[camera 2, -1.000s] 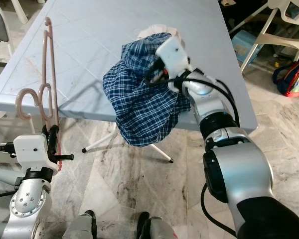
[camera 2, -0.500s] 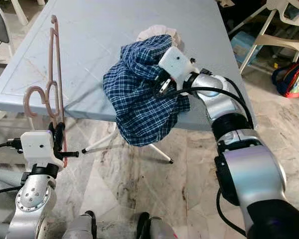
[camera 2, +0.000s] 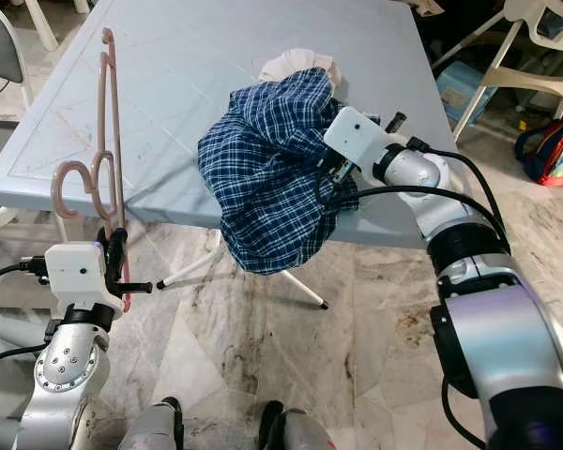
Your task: Hang hanger
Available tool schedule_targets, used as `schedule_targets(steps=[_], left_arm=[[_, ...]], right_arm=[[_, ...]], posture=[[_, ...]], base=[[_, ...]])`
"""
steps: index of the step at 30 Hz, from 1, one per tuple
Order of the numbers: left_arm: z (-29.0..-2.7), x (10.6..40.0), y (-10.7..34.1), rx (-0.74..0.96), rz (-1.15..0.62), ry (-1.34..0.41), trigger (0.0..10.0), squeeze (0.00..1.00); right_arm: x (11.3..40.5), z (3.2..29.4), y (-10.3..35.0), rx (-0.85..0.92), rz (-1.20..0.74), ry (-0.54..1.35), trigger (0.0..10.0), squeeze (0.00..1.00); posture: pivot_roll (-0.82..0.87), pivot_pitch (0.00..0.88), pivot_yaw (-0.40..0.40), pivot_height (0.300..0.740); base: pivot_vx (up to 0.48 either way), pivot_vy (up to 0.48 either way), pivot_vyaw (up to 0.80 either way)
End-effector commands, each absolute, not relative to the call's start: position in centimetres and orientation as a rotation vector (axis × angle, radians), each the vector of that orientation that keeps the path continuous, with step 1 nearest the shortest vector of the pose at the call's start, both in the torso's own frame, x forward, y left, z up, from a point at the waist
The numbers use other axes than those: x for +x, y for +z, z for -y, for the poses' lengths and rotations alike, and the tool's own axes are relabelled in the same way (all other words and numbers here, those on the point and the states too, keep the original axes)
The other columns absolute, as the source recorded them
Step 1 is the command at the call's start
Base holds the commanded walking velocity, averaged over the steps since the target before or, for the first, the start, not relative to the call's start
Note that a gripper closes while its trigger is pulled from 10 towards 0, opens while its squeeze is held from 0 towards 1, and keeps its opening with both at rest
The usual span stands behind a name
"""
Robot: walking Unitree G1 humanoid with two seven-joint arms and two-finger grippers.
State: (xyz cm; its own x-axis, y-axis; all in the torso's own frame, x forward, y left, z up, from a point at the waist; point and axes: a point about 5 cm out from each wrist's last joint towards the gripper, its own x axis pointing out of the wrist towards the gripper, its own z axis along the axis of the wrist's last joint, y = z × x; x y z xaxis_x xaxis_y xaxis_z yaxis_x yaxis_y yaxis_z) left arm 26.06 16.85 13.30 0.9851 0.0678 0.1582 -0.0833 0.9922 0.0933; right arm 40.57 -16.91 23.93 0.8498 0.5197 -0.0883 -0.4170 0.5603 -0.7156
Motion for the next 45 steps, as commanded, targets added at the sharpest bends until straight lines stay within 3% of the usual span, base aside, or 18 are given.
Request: schedule_targets(steps=[1,2,4,5,6,7,8,13,14,15,18,19,29,36,45], left_arm=[[-16.6,26.0,12.7,0.093,0.13,0.057,10.0,0.0],[-16.6,26.0,12.7,0.093,0.13,0.057,10.0,0.0],[-16.6,26.1,12.6,0.086,0.126,0.059,10.0,0.0],[-16.6,26.1,12.6,0.086,0.126,0.059,10.0,0.0],[-16.6,26.1,12.6,0.084,0.124,0.06,10.0,0.0],[-16.6,26.2,12.5,0.082,0.122,0.061,10.0,0.0],[-16.7,26.2,12.5,0.081,0.121,0.061,10.0,0.0],[-16.5,26.4,12.5,0.081,0.121,0.046,10.0,0.0],[-16.5,26.5,12.5,0.083,0.123,0.04,10.0,0.0],[-16.4,26.6,12.5,0.083,0.123,0.038,10.0,0.0],[-16.4,26.7,12.5,0.081,0.124,0.034,10.0,0.0],[-16.3,26.7,12.5,0.081,0.124,0.032,10.0,0.0],[-16.3,26.6,12.4,0.078,0.121,0.035,10.0,0.0],[-16.4,26.4,12.4,0.078,0.119,0.038,10.0,0.0],[-16.3,26.4,12.4,0.075,0.119,0.035,10.0,0.0]], right_arm=[[40.3,17.0,22.9,-0.742,0.1,0.588,10.0,0.0],[40.3,17.0,22.9,-0.742,0.1,0.588,10.0,0.0],[39.9,16.2,20.8,-0.514,0.06,0.634,10.0,0.0],[39.9,16.2,20.8,-0.514,0.06,0.634,10.0,0.0],[39.7,16.1,19.9,-0.401,0.04,0.612,10.0,0.0],[39.5,16.0,18.9,-0.352,0.016,0.606,10.0,0.27],[39.3,16.0,18.2,-0.324,-0.001,0.604,10.0,0.41],[38.5,15.4,17.6,-0.256,-0.018,0.712,10.0,0.35],[38.1,15.0,17.5,-0.252,-0.02,0.769,10.0,0.29],[37.9,14.6,17.3,-0.253,-0.025,0.799,10.0,0.15],[37.3,13.6,16.9,-0.245,-0.039,0.865,10.0,0.13],[37.2,13.3,16.7,-0.24,-0.046,0.873,10.0,0.0],[36.7,8.2,15.4,-0.1,-0.123,0.945,10.0,0.0],[38.4,7.3,16.0,0.001,-0.157,0.72,10.0,0.0],[41.4,11.2,21.6,0.166,0.062,0.22,10.0,0.0]], posture=[[0.27,0.215,-0.118,0.74],[0.27,0.215,-0.118,0.74],[0.26,0.215,-0.122,0.74],[0.26,0.215,-0.122,0.74],[0.26,0.216,-0.121,0.74],[0.26,0.215,-0.116,0.74],[0.26,0.215,-0.113,0.74],[0.25,0.212,-0.105,0.74],[0.24,0.213,-0.101,0.74],[0.24,0.211,-0.1,0.74],[0.24,0.214,-0.099,0.74],[0.24,0.214,-0.1,0.74],[0.25,0.223,-0.107,0.74],[0.26,0.225,-0.106,0.74],[0.26,0.226,-0.106,0.74]], base=[[0.0,0.0,0.0],[0.0,0.0,0.0],[0.0,0.0,0.0],[0.0,0.0,0.0],[0.0,0.0,0.0],[0.0,0.0,0.0],[0.0,0.0,0.0],[0.0,0.0,0.0],[0.0,0.0,0.0],[0.0,0.0,0.0],[0.0,0.0,0.0],[0.0,0.0,0.0],[0.0,0.0,0.0],[0.0,0.0,0.0],[0.0,0.0,0.0]])
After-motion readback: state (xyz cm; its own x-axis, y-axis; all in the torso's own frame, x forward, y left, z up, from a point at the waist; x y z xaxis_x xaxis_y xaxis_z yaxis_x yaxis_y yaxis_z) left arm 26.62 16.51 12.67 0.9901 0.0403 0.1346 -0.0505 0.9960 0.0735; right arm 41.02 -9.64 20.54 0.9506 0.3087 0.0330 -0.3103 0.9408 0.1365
